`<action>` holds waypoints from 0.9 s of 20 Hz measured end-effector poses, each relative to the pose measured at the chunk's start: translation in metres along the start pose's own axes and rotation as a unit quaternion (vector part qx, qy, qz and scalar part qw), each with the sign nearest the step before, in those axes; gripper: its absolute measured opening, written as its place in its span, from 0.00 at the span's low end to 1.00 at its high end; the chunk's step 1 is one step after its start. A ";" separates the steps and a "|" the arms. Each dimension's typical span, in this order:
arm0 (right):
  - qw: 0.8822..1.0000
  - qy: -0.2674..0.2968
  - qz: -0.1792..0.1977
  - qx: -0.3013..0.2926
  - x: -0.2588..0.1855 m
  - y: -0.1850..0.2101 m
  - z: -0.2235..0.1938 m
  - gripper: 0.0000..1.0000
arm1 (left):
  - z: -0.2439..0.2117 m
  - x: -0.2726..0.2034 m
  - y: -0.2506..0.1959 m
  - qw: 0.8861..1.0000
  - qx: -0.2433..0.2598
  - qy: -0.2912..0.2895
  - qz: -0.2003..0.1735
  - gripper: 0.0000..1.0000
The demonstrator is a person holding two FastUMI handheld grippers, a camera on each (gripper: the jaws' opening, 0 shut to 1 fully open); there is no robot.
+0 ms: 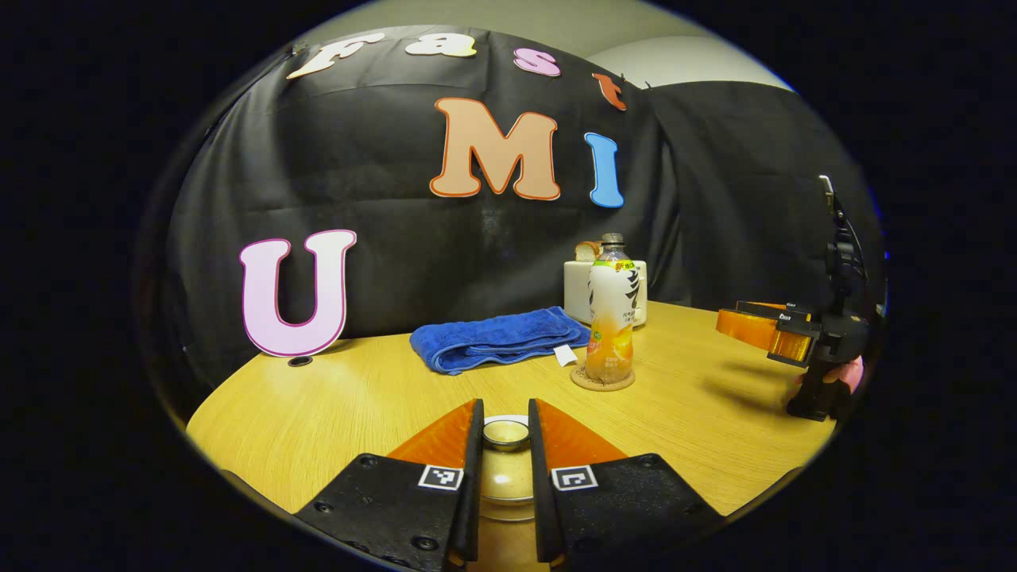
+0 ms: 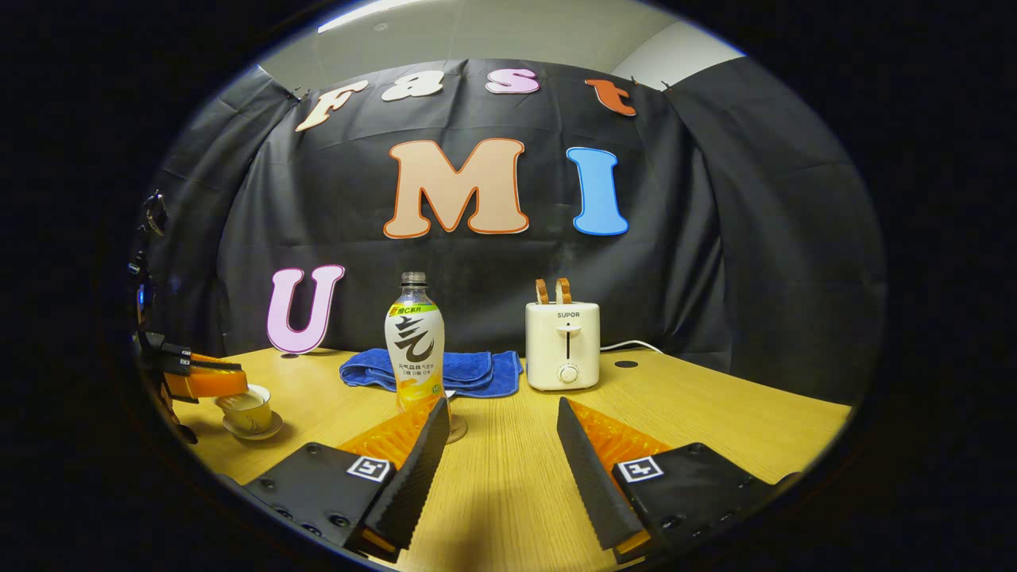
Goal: Open the teacup lid with one hand, grasp the water bottle and pour water into the teacup with the other hand; after pouring, place the water bottle on the coaster and then close the teacup lid.
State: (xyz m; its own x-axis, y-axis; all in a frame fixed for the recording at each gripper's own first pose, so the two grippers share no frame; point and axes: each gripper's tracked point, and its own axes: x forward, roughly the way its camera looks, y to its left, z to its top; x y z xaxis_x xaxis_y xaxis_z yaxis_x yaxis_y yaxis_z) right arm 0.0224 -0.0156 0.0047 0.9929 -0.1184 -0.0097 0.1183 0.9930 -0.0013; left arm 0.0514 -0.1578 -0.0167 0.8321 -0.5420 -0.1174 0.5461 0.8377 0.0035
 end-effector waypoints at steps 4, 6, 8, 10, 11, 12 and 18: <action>1.000 0.000 0.000 0.000 0.000 0.000 -0.001 0.87 | -0.003 0.001 -0.002 1.000 0.003 0.010 -0.003 0.31; 1.000 0.000 0.000 0.000 -0.001 0.000 0.000 0.87 | -0.003 0.001 -0.002 1.000 0.004 0.011 -0.005 0.45; 1.000 0.000 0.000 0.000 0.000 0.000 0.000 0.87 | -0.002 -0.001 -0.002 1.000 0.003 0.006 -0.003 0.74; 1.000 0.000 0.000 0.000 0.000 0.000 0.000 0.87 | 0.001 -0.003 0.000 1.000 0.003 -0.003 0.001 0.92; 1.000 0.000 0.000 0.000 0.000 0.000 0.000 0.87 | 0.004 -0.005 0.002 1.000 0.002 -0.010 0.003 0.92; 1.000 0.000 0.000 0.000 0.000 0.001 0.000 0.88 | 0.006 -0.007 0.003 1.000 0.001 -0.017 0.007 0.92; 1.000 0.000 0.000 0.000 0.000 0.000 0.000 0.87 | 0.017 -0.025 0.014 0.998 -0.015 -0.060 0.033 0.94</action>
State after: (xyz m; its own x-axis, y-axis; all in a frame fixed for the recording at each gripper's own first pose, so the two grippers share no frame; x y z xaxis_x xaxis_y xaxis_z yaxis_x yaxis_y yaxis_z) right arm 0.0223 -0.0152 0.0043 0.9929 -0.1190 -0.0088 0.1190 0.9929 -0.0008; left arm 0.0396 -0.1337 0.0031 0.8727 -0.4882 0.0028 0.4881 0.8725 -0.0224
